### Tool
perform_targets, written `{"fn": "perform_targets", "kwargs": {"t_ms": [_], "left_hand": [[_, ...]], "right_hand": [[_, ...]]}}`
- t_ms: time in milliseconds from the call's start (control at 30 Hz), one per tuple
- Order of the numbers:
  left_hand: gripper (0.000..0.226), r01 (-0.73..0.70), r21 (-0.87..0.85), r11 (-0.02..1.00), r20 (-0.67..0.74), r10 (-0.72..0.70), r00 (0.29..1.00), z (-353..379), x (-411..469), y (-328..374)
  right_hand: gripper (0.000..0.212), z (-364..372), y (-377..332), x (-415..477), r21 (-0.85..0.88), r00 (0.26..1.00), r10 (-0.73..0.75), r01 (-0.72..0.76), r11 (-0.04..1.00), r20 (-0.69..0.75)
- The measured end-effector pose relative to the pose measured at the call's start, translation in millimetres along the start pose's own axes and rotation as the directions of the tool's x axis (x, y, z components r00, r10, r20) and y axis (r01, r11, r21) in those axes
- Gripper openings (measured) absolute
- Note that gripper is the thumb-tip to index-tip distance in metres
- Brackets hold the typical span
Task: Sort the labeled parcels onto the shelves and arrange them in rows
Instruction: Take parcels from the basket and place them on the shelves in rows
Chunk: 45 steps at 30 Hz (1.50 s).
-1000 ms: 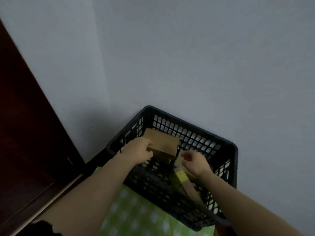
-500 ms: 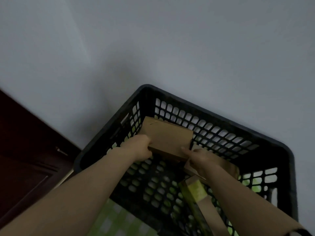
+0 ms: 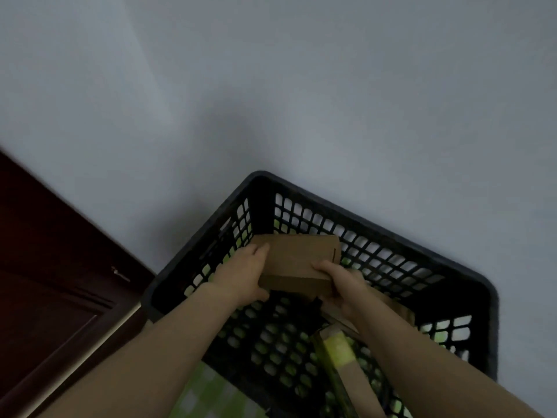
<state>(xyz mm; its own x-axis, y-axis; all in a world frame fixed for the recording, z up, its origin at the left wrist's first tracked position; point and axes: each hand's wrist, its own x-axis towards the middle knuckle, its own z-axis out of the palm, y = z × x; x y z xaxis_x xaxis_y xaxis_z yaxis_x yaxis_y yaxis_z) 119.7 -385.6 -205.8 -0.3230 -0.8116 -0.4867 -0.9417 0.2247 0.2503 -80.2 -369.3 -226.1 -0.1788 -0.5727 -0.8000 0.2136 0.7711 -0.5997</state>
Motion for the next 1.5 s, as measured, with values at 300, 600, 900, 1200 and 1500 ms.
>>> {"fn": "perform_targets", "kwargs": {"t_ms": [300,600,900,1200,1500], "left_hand": [[0.065,0.164,0.056,0.985,-0.596,-0.099,0.797,-43.3,-137.5,48.6],[0.036,-0.274,-0.955,0.110,-0.261,-0.749,0.609,-32.6,-329.4,88.1],[0.022,-0.372,-0.921,0.113,-0.301,-0.813,0.498,-11.2,-480.0,94.6],[0.038,-0.385,-0.916,0.110,-0.273,-0.876,0.397,34.2,-610.2,69.6],[0.038,-0.434,-0.897,0.083,-0.240,-0.917,0.318,68.3,-683.0,56.0]], "right_hand": [[0.050,-6.5,-47.1,-118.0,0.078,0.895,-0.122,0.098,0.992,0.428],[0.033,18.1,10.4,-238.6,-0.119,0.602,-0.179,0.421,0.899,0.778],[0.041,59.7,65.5,-340.9,-0.082,0.300,-0.113,0.566,0.820,0.947],[0.042,107.2,138.1,-435.9,-0.073,0.180,-0.067,0.673,0.736,0.981],[0.049,136.5,185.9,-496.6,-0.047,0.071,-0.013,0.775,0.630,0.997]]}}
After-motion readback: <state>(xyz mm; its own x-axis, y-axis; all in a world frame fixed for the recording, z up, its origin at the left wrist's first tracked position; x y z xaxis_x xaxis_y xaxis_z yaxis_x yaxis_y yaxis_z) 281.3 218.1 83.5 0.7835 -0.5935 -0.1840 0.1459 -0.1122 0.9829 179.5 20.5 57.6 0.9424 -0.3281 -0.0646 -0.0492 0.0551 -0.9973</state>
